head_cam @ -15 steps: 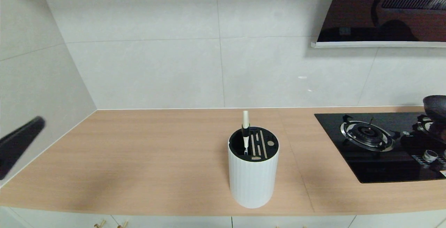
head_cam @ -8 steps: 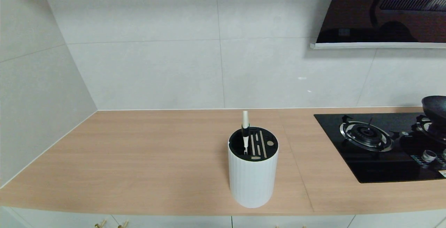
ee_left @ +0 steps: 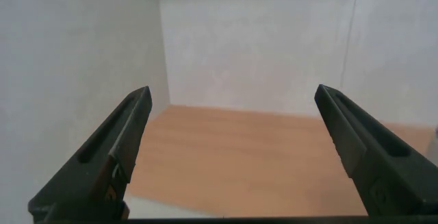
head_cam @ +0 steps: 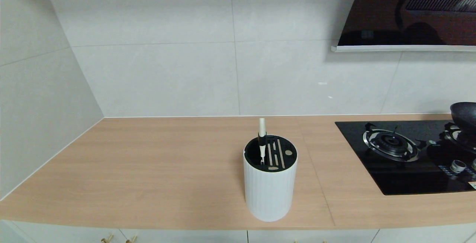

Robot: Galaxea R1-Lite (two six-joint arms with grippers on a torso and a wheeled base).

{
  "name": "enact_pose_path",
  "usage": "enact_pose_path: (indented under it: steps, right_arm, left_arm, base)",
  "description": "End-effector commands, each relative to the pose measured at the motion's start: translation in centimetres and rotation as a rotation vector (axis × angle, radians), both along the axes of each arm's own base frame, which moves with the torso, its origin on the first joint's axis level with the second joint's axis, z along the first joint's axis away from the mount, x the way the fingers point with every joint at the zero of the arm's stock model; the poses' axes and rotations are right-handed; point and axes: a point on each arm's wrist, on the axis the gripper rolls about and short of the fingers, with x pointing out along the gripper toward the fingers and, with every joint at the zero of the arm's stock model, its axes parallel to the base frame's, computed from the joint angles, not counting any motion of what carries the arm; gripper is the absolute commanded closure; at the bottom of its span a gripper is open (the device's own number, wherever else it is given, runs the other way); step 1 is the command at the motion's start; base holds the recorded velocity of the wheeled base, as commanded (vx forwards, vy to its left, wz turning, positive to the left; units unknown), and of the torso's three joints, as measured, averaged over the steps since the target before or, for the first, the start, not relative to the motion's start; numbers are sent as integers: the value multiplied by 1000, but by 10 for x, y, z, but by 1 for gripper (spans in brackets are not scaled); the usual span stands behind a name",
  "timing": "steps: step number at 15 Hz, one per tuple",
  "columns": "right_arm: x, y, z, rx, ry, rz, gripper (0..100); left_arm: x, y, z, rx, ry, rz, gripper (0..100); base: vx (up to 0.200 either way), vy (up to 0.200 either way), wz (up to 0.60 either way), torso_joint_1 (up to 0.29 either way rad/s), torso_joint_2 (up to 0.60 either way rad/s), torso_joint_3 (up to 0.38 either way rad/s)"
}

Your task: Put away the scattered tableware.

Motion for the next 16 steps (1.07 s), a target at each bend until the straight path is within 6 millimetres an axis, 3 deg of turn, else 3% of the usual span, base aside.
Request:
enact_pose_path:
  steps: [1,4,7,11,16]
  right_arm:
    - [18,1,-42,26,116,57,0]
    - [20,2,-55,30,214,69,0]
    - [20,2,-55,31,211,73,0]
    - [20,2,-55,43,212,72,0]
    - [20,2,-55,41,212,74,0]
  left_arm:
    - [16,-2,-40,10,104,-59,0]
    - [17,-4,-51,15,211,-164,0]
    - [17,-6,-51,37,227,-267,0]
    - [18,-5,-55,-71,244,-195,0]
    - [17,-4,-55,-73,241,-199,0]
  base:
    - [0,0,0,0,0,0]
    - [0,0,0,0,0,0]
    - [0,0,0,0,0,0]
    - [0,0,0,0,0,0]
    - [0,0,0,0,0,0]
